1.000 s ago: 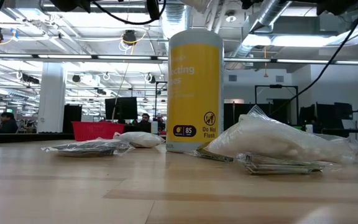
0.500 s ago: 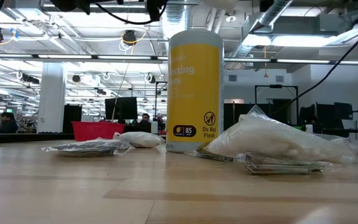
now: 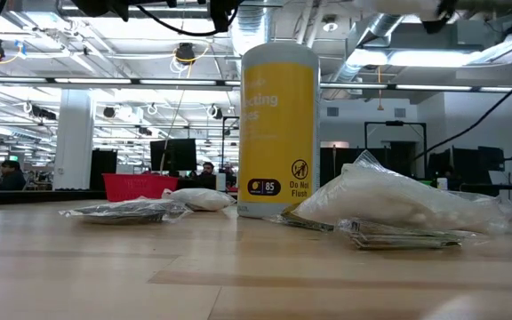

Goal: Pick & Place Travel size toiletries
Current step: Put the white cotton pack into the bottom green bin

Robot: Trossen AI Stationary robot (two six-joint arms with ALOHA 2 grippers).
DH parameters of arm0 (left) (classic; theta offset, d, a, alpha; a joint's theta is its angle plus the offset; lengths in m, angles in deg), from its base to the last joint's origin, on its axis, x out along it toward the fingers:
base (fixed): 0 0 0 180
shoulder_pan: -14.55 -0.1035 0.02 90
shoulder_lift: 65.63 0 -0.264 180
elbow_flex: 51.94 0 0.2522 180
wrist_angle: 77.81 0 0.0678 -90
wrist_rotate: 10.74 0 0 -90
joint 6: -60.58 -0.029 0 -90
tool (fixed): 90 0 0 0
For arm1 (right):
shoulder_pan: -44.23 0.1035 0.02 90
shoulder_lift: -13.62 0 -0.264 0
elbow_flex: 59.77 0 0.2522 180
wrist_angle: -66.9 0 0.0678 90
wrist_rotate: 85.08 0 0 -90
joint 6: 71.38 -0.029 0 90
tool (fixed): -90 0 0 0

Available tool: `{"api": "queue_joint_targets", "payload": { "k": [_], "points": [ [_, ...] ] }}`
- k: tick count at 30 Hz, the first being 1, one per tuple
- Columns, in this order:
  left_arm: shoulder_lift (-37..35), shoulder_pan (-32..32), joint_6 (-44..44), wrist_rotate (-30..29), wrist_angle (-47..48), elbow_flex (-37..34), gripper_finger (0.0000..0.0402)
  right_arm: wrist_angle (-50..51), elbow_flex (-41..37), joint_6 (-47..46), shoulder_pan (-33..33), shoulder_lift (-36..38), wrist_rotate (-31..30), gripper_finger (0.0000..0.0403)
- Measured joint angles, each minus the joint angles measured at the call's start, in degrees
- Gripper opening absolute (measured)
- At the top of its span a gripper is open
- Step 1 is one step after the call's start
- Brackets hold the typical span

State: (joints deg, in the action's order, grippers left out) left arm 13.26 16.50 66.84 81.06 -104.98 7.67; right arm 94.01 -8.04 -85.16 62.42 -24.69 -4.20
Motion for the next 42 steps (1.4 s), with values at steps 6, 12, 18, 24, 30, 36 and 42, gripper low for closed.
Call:
{"api": "queue_joint_targets", "payload": {
  "k": [6, 12, 18, 24, 30, 36, 42],
  "points": [
    [0.0, 0.0, 0.0, 0.0, 0.0, 0.0, 0.0172, 9.67, 0.0, -10.47, 4.14, 0.99, 0.36, 0.0001],
    [0.0, 0.0, 0.0, -0.01, 0.02, 0.0, 0.0172, 16.46, 0.0, -19.0, 8.87, 0.81, 4.27, 0.0001],
    [0.0, 0.0, 0.02, -0.02, 0.04, 0.0, 0.0172, 19.85, -0.01, -26.82, 13.71, 0.55, 9.25, 0.0001],
    [0.0, 0.0, 0.02, -0.02, 0.07, 0.0, 0.0172, 21.71, 0.0, -35.85, 18.9, -2.32, 10.91, 0.0001],
    [0.0, -0.04, 0.02, -0.02, 0.13, 0.02, 0.0172, 21.75, 0.0, -42.94, 24.28, -7.96, 12.52, 0.0001],
    [0.0, -0.07, 0.02, -0.02, 0.26, 0.0, 0.0172, 20.5, -0.01, -47.69, 27.53, -13.77, 15.05, 0.0002],
    [0.0, -0.11, 0.02, -0.03, 0.28, 0.0, 0.0172, 20.38, -0.02, -51.36, 27.98, -18.37, 15.58, 0.0006]
  ]
}}
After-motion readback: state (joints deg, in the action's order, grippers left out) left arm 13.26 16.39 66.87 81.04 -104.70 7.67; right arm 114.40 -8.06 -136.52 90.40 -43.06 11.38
